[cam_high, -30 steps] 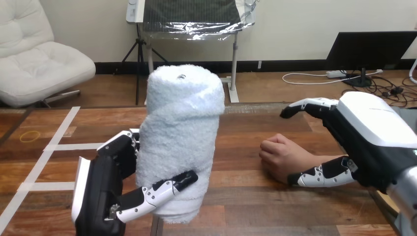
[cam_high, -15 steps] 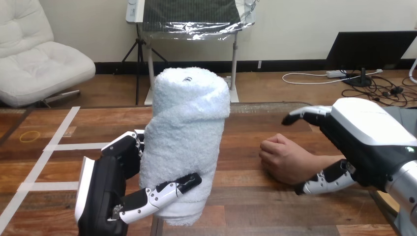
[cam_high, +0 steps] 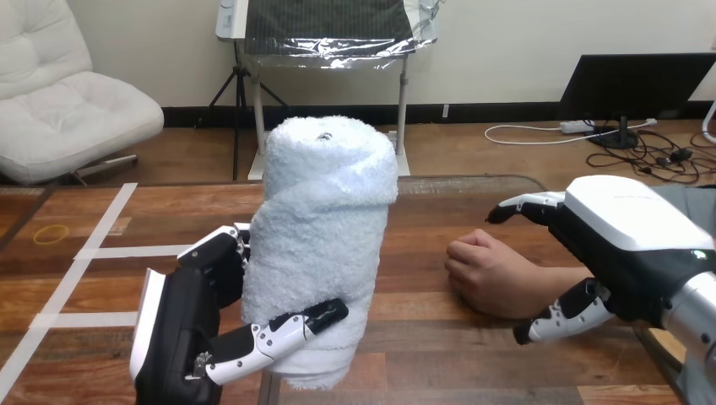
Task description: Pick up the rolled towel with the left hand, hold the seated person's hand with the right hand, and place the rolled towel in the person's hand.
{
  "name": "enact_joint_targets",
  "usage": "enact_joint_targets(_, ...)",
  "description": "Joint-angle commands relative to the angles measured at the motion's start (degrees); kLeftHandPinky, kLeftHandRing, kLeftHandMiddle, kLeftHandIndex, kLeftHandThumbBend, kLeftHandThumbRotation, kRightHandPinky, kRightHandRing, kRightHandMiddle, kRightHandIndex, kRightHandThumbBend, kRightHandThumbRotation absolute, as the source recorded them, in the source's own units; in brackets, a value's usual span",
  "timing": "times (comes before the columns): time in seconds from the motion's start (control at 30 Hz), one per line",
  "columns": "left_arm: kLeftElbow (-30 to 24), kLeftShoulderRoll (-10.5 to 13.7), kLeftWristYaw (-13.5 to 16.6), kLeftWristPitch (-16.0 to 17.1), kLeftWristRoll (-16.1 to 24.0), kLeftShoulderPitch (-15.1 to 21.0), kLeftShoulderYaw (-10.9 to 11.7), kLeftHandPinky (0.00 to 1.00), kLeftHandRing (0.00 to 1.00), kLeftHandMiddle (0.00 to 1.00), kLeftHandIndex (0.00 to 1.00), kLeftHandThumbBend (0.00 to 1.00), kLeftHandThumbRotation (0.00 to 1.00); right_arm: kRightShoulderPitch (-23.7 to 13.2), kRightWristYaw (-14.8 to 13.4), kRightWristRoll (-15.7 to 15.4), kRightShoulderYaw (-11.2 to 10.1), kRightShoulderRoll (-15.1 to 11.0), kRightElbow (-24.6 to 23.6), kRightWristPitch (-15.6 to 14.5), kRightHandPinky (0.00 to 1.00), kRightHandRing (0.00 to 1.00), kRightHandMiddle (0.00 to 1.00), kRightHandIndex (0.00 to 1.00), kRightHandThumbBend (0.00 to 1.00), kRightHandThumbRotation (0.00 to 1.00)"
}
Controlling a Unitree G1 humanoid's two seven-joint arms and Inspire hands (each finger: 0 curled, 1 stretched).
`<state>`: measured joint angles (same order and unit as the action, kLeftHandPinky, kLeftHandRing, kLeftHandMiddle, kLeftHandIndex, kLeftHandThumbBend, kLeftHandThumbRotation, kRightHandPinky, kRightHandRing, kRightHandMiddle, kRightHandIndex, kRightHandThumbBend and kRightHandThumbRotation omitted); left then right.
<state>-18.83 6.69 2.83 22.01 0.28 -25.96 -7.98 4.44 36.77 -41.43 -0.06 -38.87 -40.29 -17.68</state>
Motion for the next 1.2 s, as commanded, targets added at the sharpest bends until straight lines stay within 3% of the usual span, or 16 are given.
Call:
enact_joint_targets(0.0, -1.68, -0.88, -0.8, 1.72, -1.17, 3.58, 1.68, 0.33, 0.37, 0.44, 0.52, 0.62, 0.07, -5.06, 1.06, -2.38, 0.37, -1.87, 0.6, 0.36, 0.8, 0.9, 0.88, 0.83, 0.89, 0.0)
enact_joint_targets(0.4, -1.62, -0.02, -2.56, 0.13, -0.98, 5.3, 4.13, 0.34, 0.38, 0.45, 0.53, 0.6, 0.06, -6.65, 3.64, -4.39, 1.15, -0.96, 3.64, -0.23, 0.83, 0.92, 0.91, 0.86, 0.85, 0.03)
enact_joint_targets(0.87, -1.1, 1.8, -5.65, -1.31, -0.07, 7.64, 6.03, 0.37, 0.38, 0.45, 0.54, 0.58, 0.06, -6.38, 2.74, -5.6, 1.44, -0.37, 6.77, 0.16, 0.85, 0.94, 0.93, 0.88, 0.8, 0.03)
enact_joint_targets(1.17, -0.73, 1.71, -6.65, -1.87, -0.06, 8.8, 6.55, 0.39, 0.39, 0.44, 0.54, 0.58, 0.07, -6.05, 2.06, -7.32, 1.63, -0.26, 7.97, -0.2, 0.86, 0.95, 0.94, 0.88, 0.78, 0.04)
